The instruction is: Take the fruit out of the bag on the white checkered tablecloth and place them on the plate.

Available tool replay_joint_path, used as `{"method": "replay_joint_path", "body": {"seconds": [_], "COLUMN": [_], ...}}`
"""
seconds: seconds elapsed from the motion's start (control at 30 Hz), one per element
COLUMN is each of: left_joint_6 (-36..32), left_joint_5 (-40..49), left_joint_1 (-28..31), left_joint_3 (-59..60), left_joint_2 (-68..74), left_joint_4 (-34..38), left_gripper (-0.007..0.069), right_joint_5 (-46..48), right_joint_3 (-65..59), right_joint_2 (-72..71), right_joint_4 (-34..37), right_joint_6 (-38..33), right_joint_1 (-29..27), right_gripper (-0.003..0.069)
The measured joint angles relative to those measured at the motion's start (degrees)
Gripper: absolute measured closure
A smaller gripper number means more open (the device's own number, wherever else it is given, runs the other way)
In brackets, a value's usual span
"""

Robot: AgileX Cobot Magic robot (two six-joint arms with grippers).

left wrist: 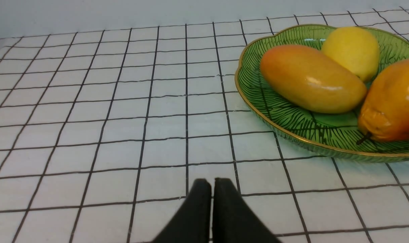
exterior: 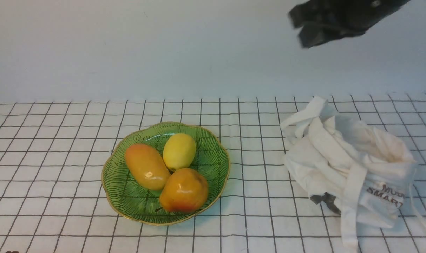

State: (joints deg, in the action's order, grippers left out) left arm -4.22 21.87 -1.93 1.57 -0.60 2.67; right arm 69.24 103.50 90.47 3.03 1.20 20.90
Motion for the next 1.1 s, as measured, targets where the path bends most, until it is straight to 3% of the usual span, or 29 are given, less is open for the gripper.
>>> {"method": "replay_joint_path", "body": {"seconds": [0.2, 0.37, 0.4, 0.53, 0.7, 0.93, 1.1], "left_joint_6": [0.0, 0.0, 0.0, 0.0, 0.0, 0.0, 0.0], "left_joint_5": [0.0, 0.0, 0.0, 0.0, 0.0, 0.0, 0.0], "left_joint_1": [0.0, 0.0, 0.0, 0.0, 0.0, 0.0, 0.0], "left_joint_3": [0.0, 0.0, 0.0, 0.0, 0.0, 0.0, 0.0], "left_joint_2": [0.0, 0.0, 0.0, 0.0, 0.0, 0.0, 0.0], "left_joint_4": [0.0, 0.0, 0.0, 0.0, 0.0, 0.0, 0.0], "left_gripper": [0.0632, 0.0632, 0.0632, 0.0632, 0.0632, 0.0632, 0.0632], "right_joint_5": [2.4, -2.0, -6.1, -17.2, -30.6, -42.6, -46.3], "right_joint_3": [-2.5, -13.1, -20.1, -35.6, -55.1, -71.8, -74.2], "right_joint_2": [-17.1, -34.1, -42.1, -57.4, -75.7, -86.0, -86.4], "right_joint_4": [-11.4, -16.2, -16.7, -17.5, -17.6, -17.7, -17.7], "right_joint_6": [5.3, 7.2, 7.3, 7.7, 13.5, 16.4, 16.6], "right_joint_1": [-0.4, -0.4, -0.4, -0.4, -0.4, -0.4, -0.4], "right_gripper": [0.0671, 0.0671, 0.0671, 0.0671, 0.0671, 0.0671, 0.0671]}}
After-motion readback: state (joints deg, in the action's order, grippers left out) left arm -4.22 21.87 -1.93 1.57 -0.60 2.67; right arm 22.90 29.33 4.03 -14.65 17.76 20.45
